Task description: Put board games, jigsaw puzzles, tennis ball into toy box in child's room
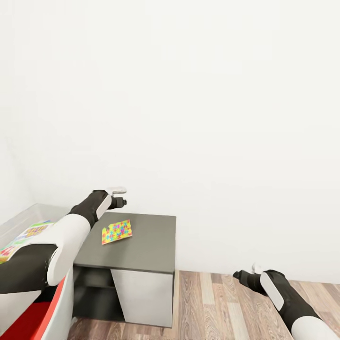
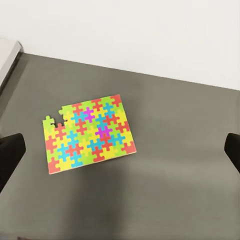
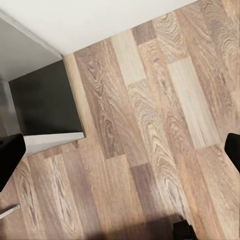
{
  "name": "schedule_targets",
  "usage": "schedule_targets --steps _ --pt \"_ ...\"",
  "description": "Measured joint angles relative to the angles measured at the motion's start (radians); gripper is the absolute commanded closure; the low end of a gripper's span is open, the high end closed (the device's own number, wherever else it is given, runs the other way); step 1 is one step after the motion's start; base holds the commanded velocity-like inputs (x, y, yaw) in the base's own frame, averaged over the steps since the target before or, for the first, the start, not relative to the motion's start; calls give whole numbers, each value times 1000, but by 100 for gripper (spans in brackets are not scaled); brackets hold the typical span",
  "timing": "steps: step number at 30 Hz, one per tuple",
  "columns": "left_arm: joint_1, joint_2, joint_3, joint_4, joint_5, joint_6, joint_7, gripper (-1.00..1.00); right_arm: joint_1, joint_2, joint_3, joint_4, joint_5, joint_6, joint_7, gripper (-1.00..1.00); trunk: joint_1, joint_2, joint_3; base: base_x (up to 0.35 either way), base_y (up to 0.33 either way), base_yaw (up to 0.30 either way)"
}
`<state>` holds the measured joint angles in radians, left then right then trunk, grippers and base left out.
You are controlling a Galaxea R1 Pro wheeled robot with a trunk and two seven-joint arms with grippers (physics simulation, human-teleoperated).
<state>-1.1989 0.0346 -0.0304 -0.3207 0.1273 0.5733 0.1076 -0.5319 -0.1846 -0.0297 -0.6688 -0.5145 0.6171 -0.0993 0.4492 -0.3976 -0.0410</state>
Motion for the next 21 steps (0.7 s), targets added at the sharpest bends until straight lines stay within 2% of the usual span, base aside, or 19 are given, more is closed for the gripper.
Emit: schedule_targets --steps 7,21 --pt "0 0 0 1 0 -1 1 -100 1 -4 -4 0 3 47 3 -100 0 0 -4 143 28 0" --pt "0 6 17 2 -1 -4 1 -100 0 5 1 8 10 52 -7 -100 0 0 -4 112 74 0"
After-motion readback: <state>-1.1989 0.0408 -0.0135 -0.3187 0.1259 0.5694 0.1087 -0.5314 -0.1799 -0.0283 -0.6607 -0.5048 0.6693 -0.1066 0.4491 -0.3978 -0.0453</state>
